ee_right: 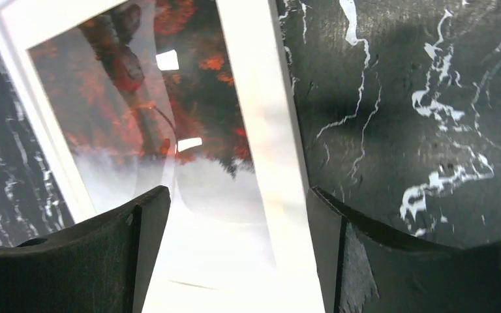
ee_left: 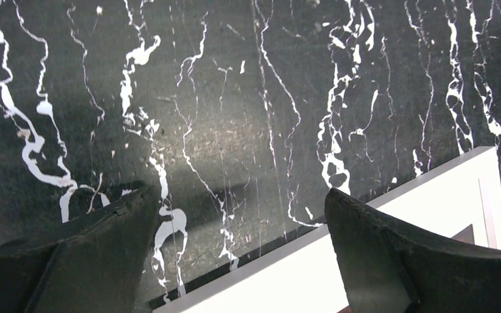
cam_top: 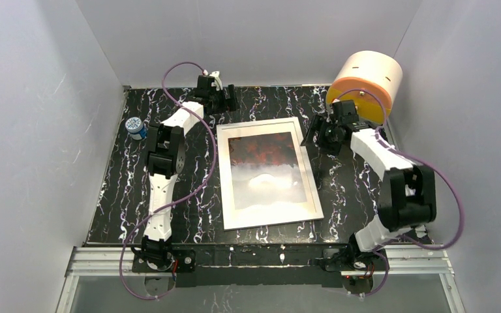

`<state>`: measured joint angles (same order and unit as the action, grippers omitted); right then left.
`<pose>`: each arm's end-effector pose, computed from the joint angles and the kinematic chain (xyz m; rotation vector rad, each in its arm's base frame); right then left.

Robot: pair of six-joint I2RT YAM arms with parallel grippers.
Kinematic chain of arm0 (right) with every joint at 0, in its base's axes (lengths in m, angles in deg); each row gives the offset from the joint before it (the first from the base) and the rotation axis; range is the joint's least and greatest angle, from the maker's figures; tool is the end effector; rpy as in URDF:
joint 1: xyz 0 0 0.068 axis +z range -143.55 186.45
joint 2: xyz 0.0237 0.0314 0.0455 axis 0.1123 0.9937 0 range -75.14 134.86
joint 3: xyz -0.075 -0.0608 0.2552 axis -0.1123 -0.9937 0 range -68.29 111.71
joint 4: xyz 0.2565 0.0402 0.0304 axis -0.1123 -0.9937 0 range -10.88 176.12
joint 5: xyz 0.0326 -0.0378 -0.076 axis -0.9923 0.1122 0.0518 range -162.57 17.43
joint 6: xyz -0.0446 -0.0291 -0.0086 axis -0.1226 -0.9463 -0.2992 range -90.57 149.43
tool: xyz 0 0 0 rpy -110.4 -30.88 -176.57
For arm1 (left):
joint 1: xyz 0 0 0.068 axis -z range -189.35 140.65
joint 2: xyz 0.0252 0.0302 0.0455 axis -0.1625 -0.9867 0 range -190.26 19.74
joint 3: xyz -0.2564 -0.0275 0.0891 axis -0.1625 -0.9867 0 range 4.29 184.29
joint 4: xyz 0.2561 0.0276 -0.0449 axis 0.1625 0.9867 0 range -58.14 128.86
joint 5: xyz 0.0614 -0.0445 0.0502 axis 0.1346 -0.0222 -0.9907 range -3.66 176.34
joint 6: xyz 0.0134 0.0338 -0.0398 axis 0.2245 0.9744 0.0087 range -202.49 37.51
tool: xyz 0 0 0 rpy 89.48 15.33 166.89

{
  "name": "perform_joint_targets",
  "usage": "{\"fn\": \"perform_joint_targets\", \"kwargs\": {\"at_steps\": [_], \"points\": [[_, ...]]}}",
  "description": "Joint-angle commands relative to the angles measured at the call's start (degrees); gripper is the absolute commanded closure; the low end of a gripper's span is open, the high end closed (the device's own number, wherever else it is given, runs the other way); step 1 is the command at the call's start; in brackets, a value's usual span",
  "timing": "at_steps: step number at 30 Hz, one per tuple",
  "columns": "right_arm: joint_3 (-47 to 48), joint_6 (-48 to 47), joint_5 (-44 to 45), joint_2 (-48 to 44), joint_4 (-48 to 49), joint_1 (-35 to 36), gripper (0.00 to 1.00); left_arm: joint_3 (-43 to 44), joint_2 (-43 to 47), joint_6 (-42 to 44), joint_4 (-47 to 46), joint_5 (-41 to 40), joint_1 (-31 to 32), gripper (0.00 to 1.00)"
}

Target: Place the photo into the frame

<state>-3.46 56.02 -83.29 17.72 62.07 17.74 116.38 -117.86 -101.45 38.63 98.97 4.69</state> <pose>0.3366 0.0739 0.2291 0.2558 2.5164 0.5063 0.5354 -0.1419 0.1822 0.0391 2.1728 -0.5696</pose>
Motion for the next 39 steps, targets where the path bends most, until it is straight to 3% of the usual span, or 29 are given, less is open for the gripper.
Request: {"fn": "perform_joint_targets", "kwargs": {"at_steps": [1,4,9,12,15,23,39], "points": [[-0.97,3.05,3.35,-9.29,-7.06,0.74,0.15,-0.36,-0.39,2.3,-3.74,2.42,-0.23,0.02],[-5.58,0.35,-4.82,-14.23,-12.03,0.8,0.14,-0.36,-0.69,3.13,-2.6,7.94,-0.17,0.03],[-13.54,-7.97,-27.09,-21.47,-19.19,2.51,0.14,-1.0,-0.94,3.23,-0.1,13.61,-0.16,0.05],[-16.2,-6.79,-28.92,-24.24,-20.38,10.0,0.26,-2.74,-0.59,3.6,1.68,13.22,-0.16,0.06],[-19.33,-0.77,-26.63,-23.53,-19.03,16.67,0.33,-4.41,-0.2,3.92,3.15,13.2,-0.2,0.06],[-25.41,4.79,-21.56,-21.74,-18.09,25.44,0.28,-6.29,0.08,4.11,5.72,15.23,-0.2,0.08],[-26.93,14.18,8.74,-14.39,-4.94,26.51,0.21,-7.43,1.27,11.75,16.92,17.27,-0.88,0.08]]}}
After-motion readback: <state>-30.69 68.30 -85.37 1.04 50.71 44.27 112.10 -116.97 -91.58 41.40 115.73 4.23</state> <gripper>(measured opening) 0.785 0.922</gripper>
